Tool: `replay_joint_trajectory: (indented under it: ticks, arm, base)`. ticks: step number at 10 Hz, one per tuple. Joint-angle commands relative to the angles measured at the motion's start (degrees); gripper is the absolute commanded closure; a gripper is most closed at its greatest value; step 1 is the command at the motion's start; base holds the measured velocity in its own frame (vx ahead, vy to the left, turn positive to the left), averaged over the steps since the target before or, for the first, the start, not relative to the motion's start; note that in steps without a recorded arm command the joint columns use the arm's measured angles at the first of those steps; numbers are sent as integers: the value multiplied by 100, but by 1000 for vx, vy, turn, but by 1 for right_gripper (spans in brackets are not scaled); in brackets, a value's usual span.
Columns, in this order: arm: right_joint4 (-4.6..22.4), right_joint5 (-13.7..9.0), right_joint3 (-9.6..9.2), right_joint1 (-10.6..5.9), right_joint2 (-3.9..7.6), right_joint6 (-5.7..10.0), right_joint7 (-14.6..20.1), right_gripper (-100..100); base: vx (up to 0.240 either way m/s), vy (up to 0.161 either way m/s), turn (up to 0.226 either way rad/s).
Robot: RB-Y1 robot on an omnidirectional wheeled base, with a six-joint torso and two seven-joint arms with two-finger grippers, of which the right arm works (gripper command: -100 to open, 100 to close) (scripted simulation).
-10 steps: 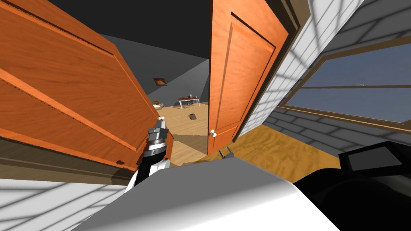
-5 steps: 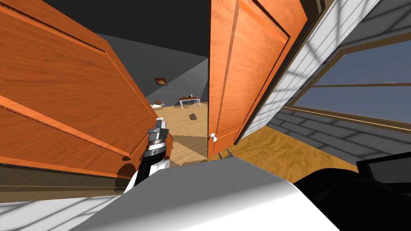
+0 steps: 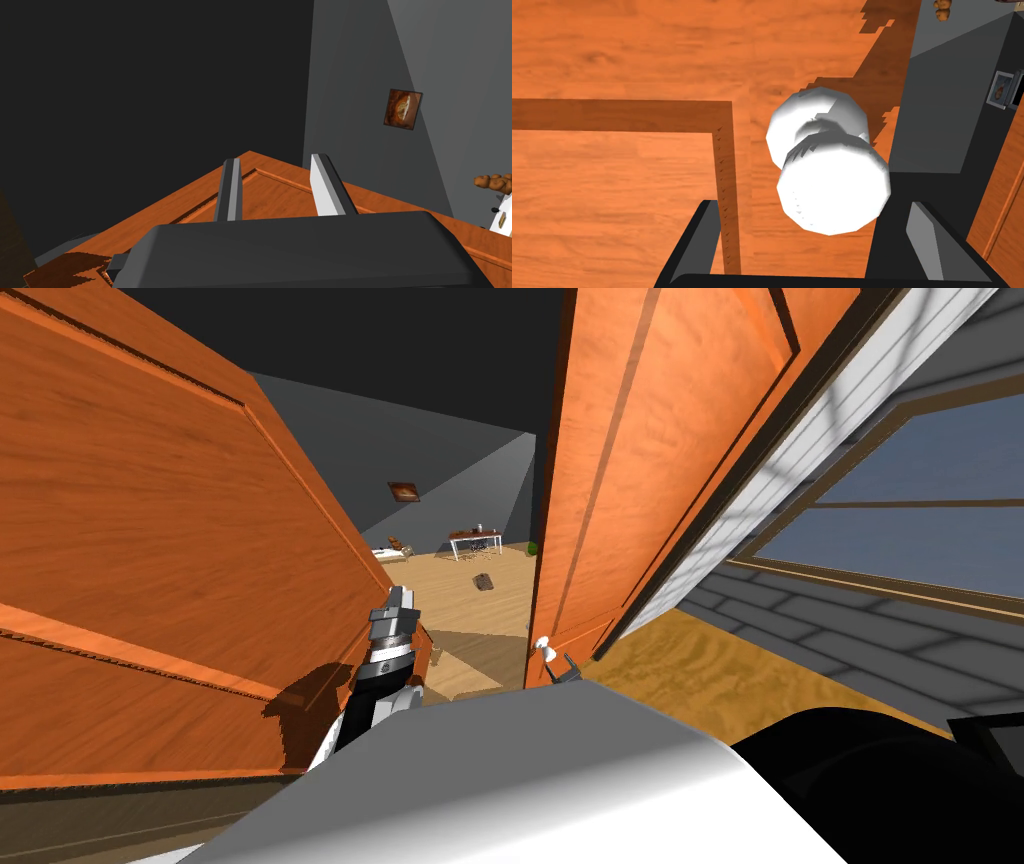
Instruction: Push the door open
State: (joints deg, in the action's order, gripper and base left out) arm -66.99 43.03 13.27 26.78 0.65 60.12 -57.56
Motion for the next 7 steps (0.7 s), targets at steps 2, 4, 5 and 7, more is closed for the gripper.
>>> replay_joint_trajectory:
  ticks: [2,4,5,7]
  arm:
    - [37,-23,-5,-89,-264,-97,-6,-100]
    - [62,-23,2,-94,-199,-70,-13,100]
    - [62,-23,2,-94,-199,-70,-13,100]
    - [62,-23,2,-94,-199,-70,-13,100]
  base:
    - [150,58,10]
    - [28,8,3]
    - [-20,3,13]
    - [-13,-4,-3]
